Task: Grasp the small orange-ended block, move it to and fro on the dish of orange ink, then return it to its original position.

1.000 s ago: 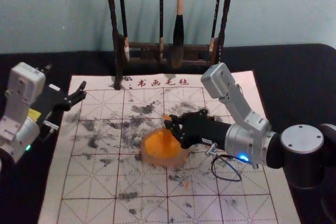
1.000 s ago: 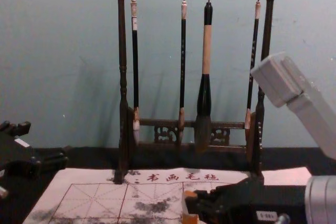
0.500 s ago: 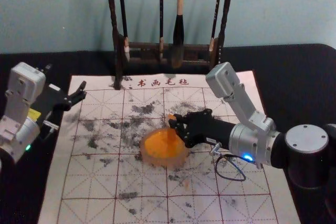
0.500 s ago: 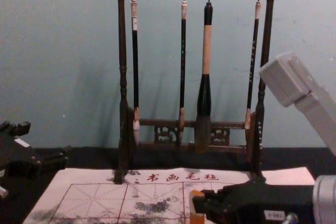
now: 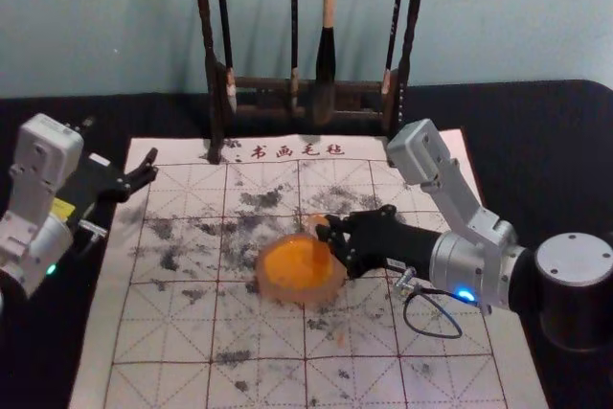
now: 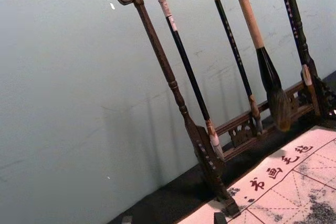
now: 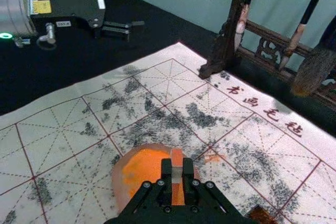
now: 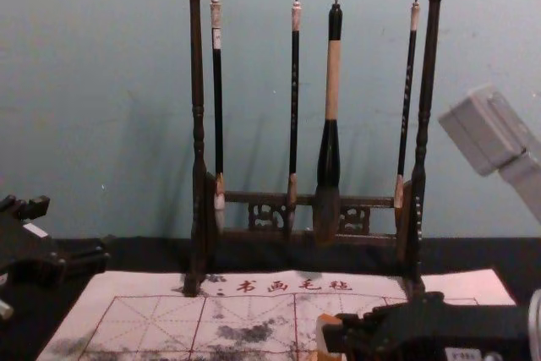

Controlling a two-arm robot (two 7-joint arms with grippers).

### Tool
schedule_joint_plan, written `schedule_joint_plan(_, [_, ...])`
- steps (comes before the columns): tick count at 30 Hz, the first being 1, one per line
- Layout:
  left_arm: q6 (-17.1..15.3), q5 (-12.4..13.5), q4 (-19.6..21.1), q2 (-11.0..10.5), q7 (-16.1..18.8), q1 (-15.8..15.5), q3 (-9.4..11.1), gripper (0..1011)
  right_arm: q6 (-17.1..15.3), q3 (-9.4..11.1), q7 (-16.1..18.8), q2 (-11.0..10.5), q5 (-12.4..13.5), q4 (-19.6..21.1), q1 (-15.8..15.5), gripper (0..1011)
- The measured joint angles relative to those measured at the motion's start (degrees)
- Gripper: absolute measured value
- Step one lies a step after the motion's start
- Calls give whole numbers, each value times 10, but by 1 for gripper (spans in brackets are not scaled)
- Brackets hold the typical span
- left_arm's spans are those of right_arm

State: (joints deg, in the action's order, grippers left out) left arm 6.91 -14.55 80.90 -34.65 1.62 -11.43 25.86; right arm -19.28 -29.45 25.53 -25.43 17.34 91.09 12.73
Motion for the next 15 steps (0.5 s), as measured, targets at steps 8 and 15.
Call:
schedule_joint_plan(8, [0,0,0,0,0,0,0,1001,0,-5,5,-5,5,12,-7,108])
schedule_joint_plan(15, [0,0,0,0,0,0,0,1001,-2,-11,6,-1,6,15,-8,108])
